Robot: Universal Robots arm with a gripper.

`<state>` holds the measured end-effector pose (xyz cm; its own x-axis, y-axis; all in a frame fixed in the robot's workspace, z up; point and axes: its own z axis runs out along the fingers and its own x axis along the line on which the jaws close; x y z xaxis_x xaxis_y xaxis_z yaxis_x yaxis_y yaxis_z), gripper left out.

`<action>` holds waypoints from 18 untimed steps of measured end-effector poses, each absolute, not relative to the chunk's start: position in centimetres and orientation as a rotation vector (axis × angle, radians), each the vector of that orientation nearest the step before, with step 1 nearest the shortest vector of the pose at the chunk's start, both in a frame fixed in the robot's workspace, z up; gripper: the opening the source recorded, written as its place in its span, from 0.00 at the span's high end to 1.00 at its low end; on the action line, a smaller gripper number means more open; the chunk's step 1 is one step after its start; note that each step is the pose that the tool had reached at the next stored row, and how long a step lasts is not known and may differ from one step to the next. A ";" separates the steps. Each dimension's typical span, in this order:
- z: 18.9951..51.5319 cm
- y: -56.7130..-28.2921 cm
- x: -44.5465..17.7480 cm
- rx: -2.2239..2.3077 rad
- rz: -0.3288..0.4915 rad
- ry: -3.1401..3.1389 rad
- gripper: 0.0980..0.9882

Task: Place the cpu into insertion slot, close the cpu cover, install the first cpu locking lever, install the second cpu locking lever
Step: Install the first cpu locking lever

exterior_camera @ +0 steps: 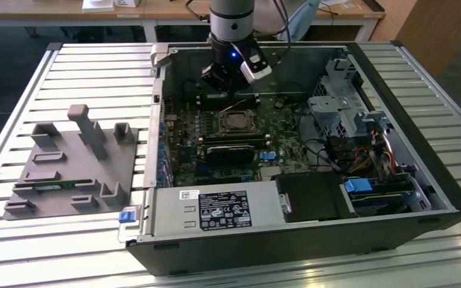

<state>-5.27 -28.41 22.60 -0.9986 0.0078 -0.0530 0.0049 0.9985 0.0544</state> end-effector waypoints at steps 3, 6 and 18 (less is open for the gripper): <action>22.6 -28.4 -5.1 0.010 0.084 3.087 0.99; 22.5 -28.4 -5.0 0.010 0.084 3.087 0.99; 22.5 -28.3 -4.5 0.010 0.084 3.088 0.99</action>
